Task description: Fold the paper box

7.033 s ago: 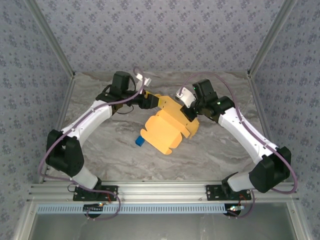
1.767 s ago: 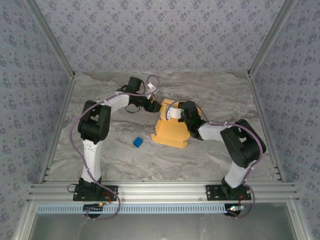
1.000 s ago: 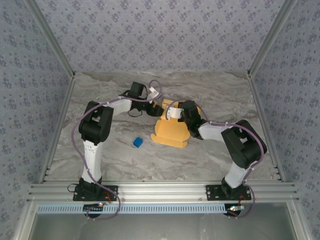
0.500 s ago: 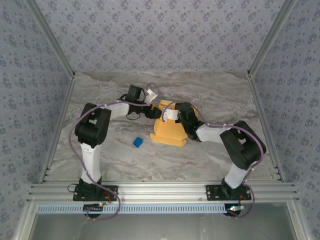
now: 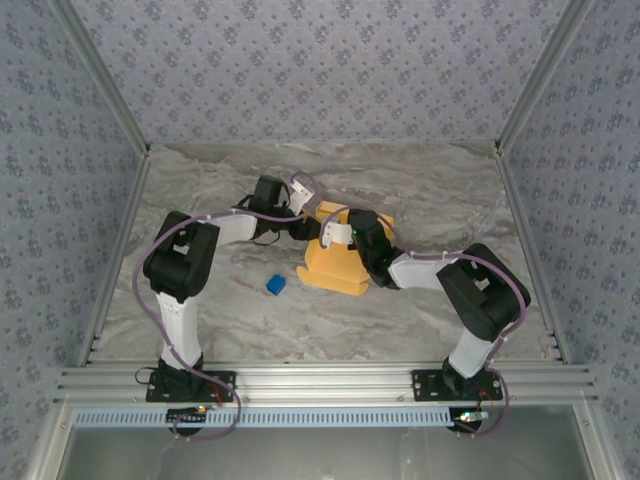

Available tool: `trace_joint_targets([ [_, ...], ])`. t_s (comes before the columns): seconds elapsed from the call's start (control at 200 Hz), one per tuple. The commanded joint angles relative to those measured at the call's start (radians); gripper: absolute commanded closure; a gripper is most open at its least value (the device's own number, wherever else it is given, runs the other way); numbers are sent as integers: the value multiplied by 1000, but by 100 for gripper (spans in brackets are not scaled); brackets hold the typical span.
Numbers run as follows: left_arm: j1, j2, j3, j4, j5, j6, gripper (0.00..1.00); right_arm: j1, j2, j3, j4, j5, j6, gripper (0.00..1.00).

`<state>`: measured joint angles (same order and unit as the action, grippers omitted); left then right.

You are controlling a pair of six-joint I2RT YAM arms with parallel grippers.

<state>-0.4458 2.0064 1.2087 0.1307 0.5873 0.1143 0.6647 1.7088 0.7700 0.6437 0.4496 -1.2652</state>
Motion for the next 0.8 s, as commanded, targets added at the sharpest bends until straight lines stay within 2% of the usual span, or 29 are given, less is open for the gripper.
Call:
trace_joint_targets([
  [0.0,-10,-43,-14,42,-56,21,39,13,-1,-11,23,41,4,100],
  [0.29,-23,-30,6,75,-114,11,40,24,5,-7,4,42,21,100],
  [0.794,-52,-31,-24,129,-321,-37,52,22,-2,4,-30,27,60,100],
])
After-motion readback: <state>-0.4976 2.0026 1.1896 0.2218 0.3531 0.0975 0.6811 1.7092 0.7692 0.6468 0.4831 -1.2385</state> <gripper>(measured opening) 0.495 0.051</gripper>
